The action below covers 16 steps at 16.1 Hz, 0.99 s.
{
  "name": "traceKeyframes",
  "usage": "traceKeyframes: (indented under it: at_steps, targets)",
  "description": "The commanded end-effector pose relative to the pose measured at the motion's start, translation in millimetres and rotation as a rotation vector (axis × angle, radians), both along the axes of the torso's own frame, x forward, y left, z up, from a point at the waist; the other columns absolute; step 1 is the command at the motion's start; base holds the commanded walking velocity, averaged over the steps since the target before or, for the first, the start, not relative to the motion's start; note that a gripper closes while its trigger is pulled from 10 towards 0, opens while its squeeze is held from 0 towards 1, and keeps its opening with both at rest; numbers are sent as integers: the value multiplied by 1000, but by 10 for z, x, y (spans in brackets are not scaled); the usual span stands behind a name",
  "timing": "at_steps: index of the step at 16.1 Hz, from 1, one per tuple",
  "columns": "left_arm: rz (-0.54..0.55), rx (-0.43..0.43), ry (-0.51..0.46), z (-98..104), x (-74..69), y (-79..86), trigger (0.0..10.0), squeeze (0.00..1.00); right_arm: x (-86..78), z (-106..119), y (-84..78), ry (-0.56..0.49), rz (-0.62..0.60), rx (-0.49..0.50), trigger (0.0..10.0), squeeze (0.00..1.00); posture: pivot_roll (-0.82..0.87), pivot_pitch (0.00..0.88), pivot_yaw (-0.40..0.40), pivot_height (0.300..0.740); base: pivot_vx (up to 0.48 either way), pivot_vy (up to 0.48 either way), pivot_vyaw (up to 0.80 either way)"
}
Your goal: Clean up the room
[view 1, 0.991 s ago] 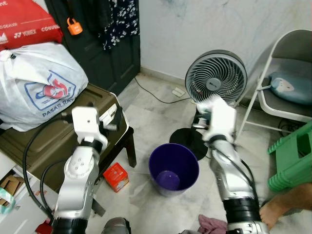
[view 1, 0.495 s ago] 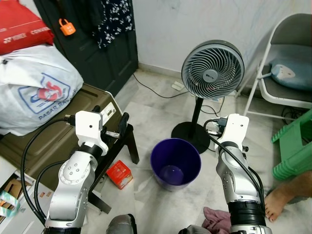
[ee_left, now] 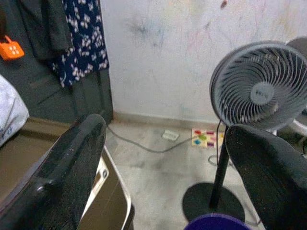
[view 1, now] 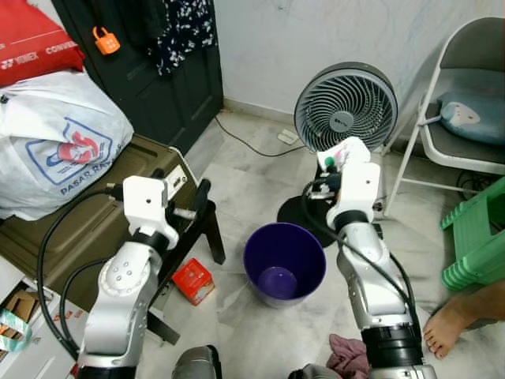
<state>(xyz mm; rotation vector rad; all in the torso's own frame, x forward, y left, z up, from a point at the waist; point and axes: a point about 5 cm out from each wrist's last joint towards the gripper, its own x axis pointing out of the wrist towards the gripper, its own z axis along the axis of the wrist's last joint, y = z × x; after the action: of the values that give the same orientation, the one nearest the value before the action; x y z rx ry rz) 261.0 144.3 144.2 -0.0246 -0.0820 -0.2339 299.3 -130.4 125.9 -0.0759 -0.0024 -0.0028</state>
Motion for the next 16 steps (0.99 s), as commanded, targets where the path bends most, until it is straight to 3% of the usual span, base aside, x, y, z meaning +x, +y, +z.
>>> traceKeyframes:
  at_steps: [1, 6, 11, 16]
  targets:
    - [-2, 2, -19, 24, 16, -21, 10000, 0, -13, 47, 8, -26, 12, -13, 10000, 0, 19, 45, 24, 740, 0, 0, 0]
    - [-3, -22, -36, 27, 56, -75, 10000, 0, 12, 139, 0, -81, 60, -48, 10000, 0, 7, 28, 9, 740, 103, 0, 0]
    - [0, -28, -42, 16, 70, -88, 10000, 0, 39, 140, 5, -81, 65, -44, 10000, 0, 7, 20, 6, 740, 257, 0, 680]
    - [-5, -24, -46, 19, 78, -80, 10000, 0, 39, 131, 21, -81, 73, -37, 10000, 0, 11, 17, 11, 740, 283, 0, 0]
